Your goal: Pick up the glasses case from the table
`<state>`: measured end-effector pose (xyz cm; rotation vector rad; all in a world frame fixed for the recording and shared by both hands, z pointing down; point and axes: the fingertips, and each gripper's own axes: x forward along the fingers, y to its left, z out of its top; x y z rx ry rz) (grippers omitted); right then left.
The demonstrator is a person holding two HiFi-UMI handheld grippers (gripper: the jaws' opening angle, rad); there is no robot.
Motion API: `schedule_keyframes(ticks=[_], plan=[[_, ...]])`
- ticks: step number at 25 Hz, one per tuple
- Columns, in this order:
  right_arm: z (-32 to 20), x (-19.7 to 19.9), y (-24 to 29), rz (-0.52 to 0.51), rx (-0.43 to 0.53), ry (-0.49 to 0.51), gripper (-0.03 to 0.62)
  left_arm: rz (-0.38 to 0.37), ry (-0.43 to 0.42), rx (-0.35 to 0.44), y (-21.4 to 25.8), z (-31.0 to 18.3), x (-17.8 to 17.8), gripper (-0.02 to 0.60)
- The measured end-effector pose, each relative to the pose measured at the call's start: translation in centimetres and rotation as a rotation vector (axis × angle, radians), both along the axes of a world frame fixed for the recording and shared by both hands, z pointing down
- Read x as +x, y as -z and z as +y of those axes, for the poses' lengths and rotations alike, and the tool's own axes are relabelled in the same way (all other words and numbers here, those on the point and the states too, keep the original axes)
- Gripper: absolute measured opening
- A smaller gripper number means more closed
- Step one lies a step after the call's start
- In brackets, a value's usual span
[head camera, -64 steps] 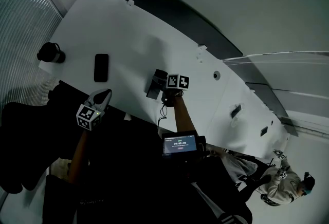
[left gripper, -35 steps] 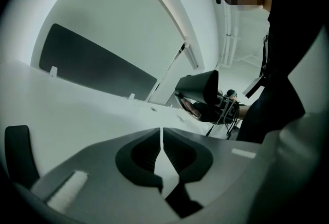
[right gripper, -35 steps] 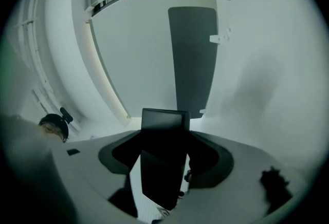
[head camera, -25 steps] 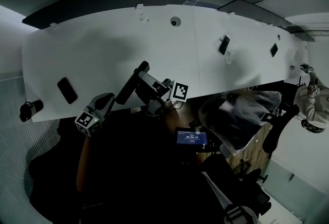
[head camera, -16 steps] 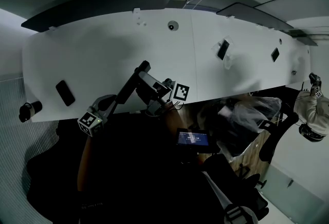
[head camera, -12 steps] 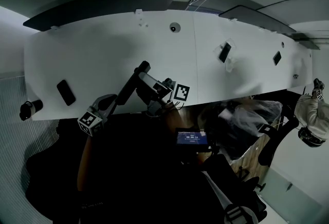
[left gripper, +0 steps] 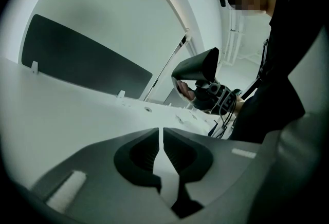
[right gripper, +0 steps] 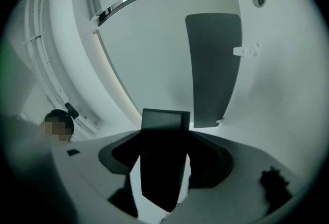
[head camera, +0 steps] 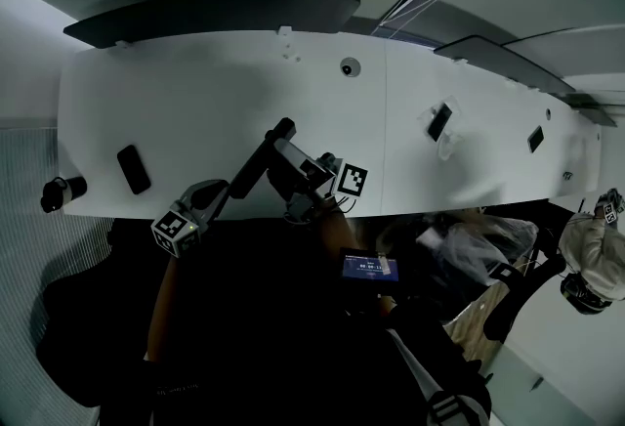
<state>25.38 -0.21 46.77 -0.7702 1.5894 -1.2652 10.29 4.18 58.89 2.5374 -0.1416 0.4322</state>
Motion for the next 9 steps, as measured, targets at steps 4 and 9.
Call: schedule_keyframes(ticks=[4, 9], plan=[[-0.6, -0.1, 0.0, 0.002, -0.004, 0.018, 0.299, 0.000, 0.014, -0.008, 0.1, -0.2, -0.1, 0.017], [-1.0, -0.6, -1.2, 0.022, -0.041, 0.025, 0.298, 0.001, 0.014, -0.028, -0.2, -0.4, -0.6, 0.025]])
